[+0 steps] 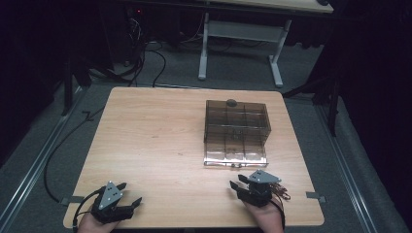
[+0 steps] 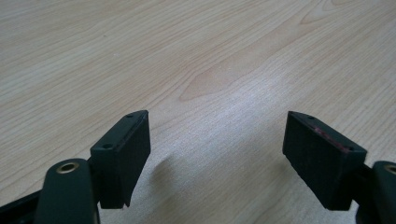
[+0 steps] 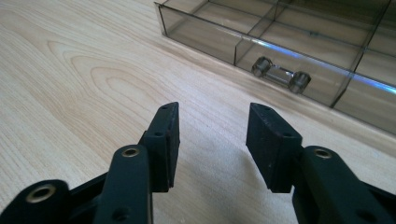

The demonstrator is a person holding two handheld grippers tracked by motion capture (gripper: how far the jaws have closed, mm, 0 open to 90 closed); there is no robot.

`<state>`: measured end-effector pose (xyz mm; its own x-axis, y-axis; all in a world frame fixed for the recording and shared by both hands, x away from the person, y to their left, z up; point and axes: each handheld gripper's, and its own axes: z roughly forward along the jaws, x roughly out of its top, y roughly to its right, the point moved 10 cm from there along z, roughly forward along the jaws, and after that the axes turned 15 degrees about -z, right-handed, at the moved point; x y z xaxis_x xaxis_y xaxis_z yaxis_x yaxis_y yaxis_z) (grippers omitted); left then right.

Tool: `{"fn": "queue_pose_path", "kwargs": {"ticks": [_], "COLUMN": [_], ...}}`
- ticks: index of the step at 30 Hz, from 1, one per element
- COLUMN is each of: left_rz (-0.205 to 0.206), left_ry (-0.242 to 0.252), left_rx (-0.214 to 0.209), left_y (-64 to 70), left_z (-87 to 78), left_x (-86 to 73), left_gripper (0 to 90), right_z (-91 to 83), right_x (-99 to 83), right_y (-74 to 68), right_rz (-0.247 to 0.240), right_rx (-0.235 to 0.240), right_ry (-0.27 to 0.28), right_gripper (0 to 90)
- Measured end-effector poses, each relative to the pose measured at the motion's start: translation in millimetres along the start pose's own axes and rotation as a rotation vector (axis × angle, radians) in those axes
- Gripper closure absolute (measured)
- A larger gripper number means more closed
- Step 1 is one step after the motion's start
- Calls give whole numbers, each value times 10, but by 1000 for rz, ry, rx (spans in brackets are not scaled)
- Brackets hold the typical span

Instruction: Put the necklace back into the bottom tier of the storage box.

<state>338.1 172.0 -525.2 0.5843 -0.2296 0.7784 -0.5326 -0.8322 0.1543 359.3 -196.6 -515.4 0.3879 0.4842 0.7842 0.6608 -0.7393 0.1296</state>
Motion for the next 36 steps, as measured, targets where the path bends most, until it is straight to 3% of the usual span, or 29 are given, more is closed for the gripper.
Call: {"fn": "queue_pose_path", "kwargs": {"ticks": [5,17,21,36], "left_rz": [-5,-8,-11,-12], "left_ry": [-1,-3,-4,-11], "left_rx": [8,11,12,13], "left_y": [-7,-12,-13,-18], "left_z": [6,8,10,14], "left_x": [1,0,0,-3], "left_gripper": [237,236,236,237], "right_z": [4,-58,-132,-392], "right_x": [8,29,13,-132], "right_y": [-15,20,79,342], "right_rz": [-15,20,14,61], "right_rx": [4,24,2,-59], "right_ry": [5,26,27,40], "right_gripper": [542,540,541,551]}}
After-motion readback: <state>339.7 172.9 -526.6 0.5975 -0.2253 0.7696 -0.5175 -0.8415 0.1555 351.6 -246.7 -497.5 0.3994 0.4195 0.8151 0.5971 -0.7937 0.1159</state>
